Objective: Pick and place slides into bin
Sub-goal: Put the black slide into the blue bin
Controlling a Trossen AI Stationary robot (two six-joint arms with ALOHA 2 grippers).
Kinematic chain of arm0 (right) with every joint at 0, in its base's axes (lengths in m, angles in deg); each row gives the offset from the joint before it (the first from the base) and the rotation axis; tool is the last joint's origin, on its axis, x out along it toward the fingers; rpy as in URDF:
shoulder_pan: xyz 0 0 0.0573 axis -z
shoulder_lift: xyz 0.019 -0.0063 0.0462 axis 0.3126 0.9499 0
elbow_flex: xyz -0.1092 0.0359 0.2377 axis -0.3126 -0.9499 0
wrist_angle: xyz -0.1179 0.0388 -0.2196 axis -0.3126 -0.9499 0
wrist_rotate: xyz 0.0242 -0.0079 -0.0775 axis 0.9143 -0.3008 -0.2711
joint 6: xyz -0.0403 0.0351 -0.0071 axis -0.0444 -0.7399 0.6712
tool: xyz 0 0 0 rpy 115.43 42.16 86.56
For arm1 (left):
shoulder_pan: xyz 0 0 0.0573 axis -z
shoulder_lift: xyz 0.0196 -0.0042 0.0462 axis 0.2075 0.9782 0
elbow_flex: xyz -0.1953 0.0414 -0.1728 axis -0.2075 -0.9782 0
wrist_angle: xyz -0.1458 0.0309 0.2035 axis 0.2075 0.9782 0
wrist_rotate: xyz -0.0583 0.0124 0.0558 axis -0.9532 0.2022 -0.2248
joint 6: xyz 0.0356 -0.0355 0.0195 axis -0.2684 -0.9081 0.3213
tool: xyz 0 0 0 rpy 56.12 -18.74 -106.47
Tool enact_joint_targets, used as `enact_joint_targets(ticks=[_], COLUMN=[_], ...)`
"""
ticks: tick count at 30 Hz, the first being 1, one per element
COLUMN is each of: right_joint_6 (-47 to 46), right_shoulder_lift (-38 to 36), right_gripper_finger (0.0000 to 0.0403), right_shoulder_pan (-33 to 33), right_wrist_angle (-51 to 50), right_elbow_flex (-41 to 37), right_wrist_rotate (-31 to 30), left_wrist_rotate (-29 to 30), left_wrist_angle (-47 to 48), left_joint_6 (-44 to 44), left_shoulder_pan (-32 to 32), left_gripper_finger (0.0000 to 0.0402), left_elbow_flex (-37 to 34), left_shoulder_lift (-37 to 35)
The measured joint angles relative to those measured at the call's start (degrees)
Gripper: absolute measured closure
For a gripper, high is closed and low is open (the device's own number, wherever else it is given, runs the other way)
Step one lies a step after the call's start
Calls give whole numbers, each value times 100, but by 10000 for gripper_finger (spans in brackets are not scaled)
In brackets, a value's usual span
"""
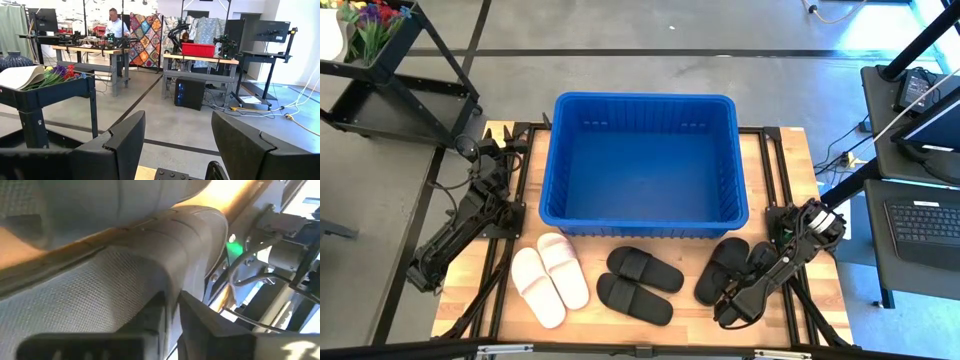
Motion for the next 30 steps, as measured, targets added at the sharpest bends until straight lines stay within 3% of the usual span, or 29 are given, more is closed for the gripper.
enact_joint_targets(ticks=[4, 12, 23, 26, 30], right_joint_6=[12, 5, 573, 738, 1126], right_shoulder_lift=[4, 11, 11, 11, 11], right_gripper_finger=[388, 389, 389, 389, 389], right_shoulder_pan=[0, -4, -4, -11, -7], right_wrist_angle=[-29, -134, -523, -528, -531], right_elbow_flex=[115, 759, 3182, 3964, 4935], right_wrist_rotate=[6, 148, 333, -70, -1341], left_wrist_rotate=[-1, 0, -2, 0, 0], left_wrist_angle=[0, 0, 0, 0, 0], left_joint_6=[-2, 0, -7, -9, -15], left_shoulder_pan=[0, 0, 0, 0, 0], left_gripper_finger=[178, 178, 178, 178, 178], left_elbow_flex=[0, 0, 0, 1, 0], left_shoulder_lift=[0, 0, 0, 0, 0])
